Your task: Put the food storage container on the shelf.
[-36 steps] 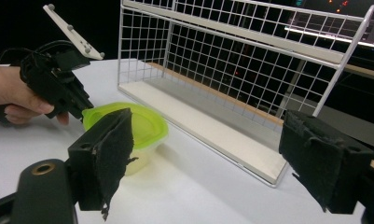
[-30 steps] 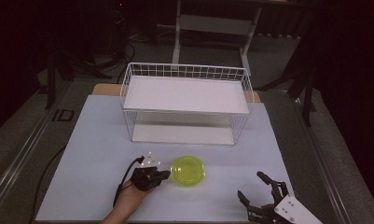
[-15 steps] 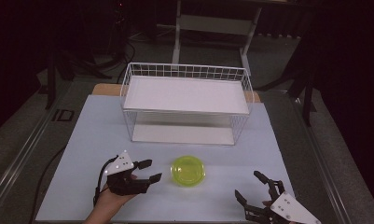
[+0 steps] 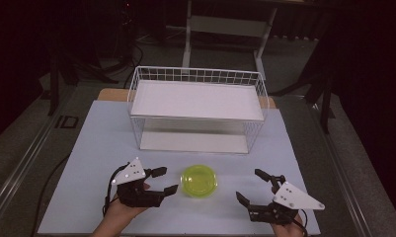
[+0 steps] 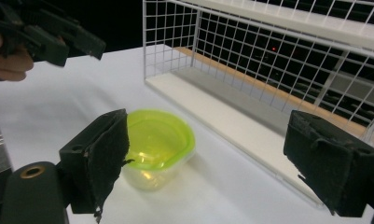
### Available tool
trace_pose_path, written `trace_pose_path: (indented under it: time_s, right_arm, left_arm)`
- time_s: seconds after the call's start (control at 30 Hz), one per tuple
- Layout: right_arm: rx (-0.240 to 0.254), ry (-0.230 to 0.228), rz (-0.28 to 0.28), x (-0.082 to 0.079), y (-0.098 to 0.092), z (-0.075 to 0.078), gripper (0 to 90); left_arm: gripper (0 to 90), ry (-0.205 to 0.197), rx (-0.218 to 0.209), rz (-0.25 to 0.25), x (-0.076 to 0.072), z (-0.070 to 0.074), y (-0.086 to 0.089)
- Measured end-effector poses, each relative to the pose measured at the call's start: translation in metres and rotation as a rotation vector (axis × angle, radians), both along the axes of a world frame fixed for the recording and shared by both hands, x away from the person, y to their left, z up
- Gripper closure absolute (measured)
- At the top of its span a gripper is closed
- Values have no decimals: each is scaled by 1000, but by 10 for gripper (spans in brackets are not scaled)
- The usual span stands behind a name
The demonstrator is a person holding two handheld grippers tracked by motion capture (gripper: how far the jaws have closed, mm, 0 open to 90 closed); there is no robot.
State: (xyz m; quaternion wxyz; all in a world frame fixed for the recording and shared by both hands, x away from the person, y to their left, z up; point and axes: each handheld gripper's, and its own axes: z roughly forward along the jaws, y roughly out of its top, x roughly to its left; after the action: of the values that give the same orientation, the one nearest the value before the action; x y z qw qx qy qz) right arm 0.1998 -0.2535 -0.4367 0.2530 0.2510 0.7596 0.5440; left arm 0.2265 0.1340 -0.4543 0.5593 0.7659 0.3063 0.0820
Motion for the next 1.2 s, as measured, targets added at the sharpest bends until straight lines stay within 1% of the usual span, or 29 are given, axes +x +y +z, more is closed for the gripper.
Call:
trace_pose_path:
  time_s: [0.07,0.1,0.13,0.17,0.2,0.23,0.27,0.3,0.33,0.43,0.47,0.5,0.53,0.57,0.6,0.63,0.67,0.7,0.77,0.8,0.83,0.87,0.9,0.97,1.0,1.03,1.13,1.17,1.2]
  right_arm:
    - [-6,-8,-8,3,4,2,156]
    - [-12,-2,1,7,9,6,209]
    - [-9,-6,-5,10,12,7,213]
    - [3,-6,-25,13,15,8,212]
    - [3,-6,-25,13,15,8,212]
    - [25,1,-30,16,17,7,210]
    - [52,62,-43,23,21,7,208]
    - [43,104,-63,31,23,5,210]
    - [49,127,-65,34,24,4,210]
    - [47,143,-54,41,28,1,210]
    - [47,169,-46,45,31,0,198]
    - [52,197,-45,47,34,0,172]
    - [43,211,-47,49,37,-1,143]
    - [45,233,-44,51,39,-2,139]
    - [56,254,-29,54,41,-3,138]
    - [56,254,-29,54,41,-3,138]
    - [70,303,-24,60,45,-8,119]
    - [70,303,-24,60,45,-8,119]
    - [59,343,-35,66,49,-14,114]
    - [59,343,-35,66,49,-14,114]
    - [65,381,-32,70,52,-19,114]
    - [64,391,-34,71,53,-21,119]
    - [54,393,-45,73,55,-22,128]
    - [50,402,-52,74,56,-25,142]
    - [52,417,-54,75,57,-27,146]
    - [50,429,-52,78,59,-31,212]
    - [54,458,-46,80,60,-36,239]
    - [50,485,-43,82,63,-42,266]
    - [45,490,-45,82,64,-43,279]
  left_arm:
    - [302,4,-5,3,2,1,-2]
    - [302,4,-7,5,3,1,-3]
    - [302,6,-9,2,4,2,-4]
    - [302,8,-8,5,5,2,-6]
    - [303,8,-8,5,5,2,-6]
    - [303,10,-9,4,7,3,-8]
    - [302,13,-3,7,9,3,-9]
    - [302,18,-3,6,12,3,-12]
    - [303,21,1,13,13,3,-13]
    - [302,35,-1,13,17,2,-16]
    - [301,37,4,26,19,1,-17]
    - [290,60,5,39,24,-3,-19]
    - [283,60,5,39,24,-3,-19]
    - [282,79,6,49,28,-7,-22]
    - [282,79,6,49,28,-7,-22]
    - [282,90,8,56,30,-9,-23]
    - [282,107,10,58,32,-14,-26]
    - [282,107,10,58,32,-14,-26]
    - [282,141,16,72,34,-19,-29]
    - [282,141,16,72,34,-19,-29]
    - [282,168,23,83,36,-23,-30]
    - [282,168,23,83,36,-23,-30]
    - [282,192,29,103,38,-25,-31]
    - [282,237,2,119,40,-30,-33]
    - [283,241,3,129,40,-32,-34]
    - [283,247,4,130,40,-34,-34]
    - [284,294,8,142,41,-40,-37]
    - [311,306,7,143,41,-41,-37]
    - [323,319,9,150,41,-44,-37]
